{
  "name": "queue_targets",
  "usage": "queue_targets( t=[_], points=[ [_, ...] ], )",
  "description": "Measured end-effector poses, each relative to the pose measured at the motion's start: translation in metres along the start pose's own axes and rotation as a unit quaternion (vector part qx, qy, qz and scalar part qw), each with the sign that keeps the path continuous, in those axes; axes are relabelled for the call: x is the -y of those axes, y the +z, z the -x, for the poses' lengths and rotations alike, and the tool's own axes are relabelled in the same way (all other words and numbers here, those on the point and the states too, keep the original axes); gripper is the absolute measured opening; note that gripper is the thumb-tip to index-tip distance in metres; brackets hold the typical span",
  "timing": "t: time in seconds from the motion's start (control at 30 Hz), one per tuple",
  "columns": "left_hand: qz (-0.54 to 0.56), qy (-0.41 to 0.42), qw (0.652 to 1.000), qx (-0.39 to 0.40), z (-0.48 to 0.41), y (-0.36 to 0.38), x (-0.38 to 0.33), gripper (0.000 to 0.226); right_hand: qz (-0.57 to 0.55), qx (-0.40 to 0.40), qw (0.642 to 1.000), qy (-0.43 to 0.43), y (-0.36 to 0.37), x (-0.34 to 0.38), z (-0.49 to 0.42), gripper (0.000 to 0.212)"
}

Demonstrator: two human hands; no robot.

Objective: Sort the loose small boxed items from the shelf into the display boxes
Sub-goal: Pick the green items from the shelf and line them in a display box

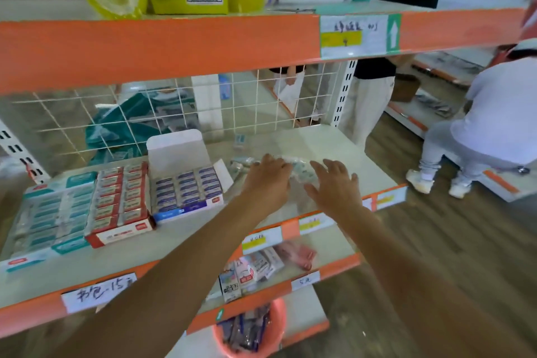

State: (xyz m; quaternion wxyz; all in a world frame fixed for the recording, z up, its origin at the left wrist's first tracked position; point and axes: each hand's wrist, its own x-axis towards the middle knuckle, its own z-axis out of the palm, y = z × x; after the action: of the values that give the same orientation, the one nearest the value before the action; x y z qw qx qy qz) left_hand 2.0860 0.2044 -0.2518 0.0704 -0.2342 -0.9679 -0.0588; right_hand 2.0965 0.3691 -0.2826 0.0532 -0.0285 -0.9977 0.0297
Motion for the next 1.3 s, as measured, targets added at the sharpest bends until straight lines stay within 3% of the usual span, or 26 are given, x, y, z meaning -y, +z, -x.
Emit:
queue_targets(
  t=[0.23, 0.5, 0.63, 0.8, 0.9, 1.07, 1.3],
  points=[
    [0.023, 0.032, 0.999, 0.019, -0.017, 0.032, -0.026, 0.037, -0.075, 0.020, 0.997, 0.003, 0.009, -0.031, -0.007, 0.057],
    [0.053, 0.018, 0.998, 0.001, -0.019, 0.041, -0.033, 0.029, -0.103, -0.021, 0.994, 0.004, 0.019, -0.037, -0.009, 0.038],
    [0.078, -0.018, 0.997, -0.021, -0.019, 0.042, -0.033, 0.025, -0.130, -0.040, 0.991, 0.013, 0.020, -0.038, -0.010, 0.030],
    [0.102, -0.075, 0.992, 0.013, -0.021, 0.043, -0.033, 0.027, -0.173, -0.056, 0.983, 0.035, 0.019, -0.037, -0.011, 0.021],
    [0.138, -0.081, 0.987, 0.021, -0.019, 0.038, -0.032, 0.025, -0.196, -0.049, 0.979, 0.036, 0.016, -0.037, -0.011, 0.022],
    [0.195, -0.108, 0.973, 0.054, -0.009, 0.028, -0.024, 0.045, -0.262, -0.057, 0.963, 0.028, 0.011, -0.029, -0.005, 0.032],
    [0.269, -0.146, 0.952, 0.015, 0.007, 0.014, -0.006, 0.011, -0.292, -0.069, 0.953, -0.042, 0.010, 0.004, 0.001, 0.023]
  ],
)
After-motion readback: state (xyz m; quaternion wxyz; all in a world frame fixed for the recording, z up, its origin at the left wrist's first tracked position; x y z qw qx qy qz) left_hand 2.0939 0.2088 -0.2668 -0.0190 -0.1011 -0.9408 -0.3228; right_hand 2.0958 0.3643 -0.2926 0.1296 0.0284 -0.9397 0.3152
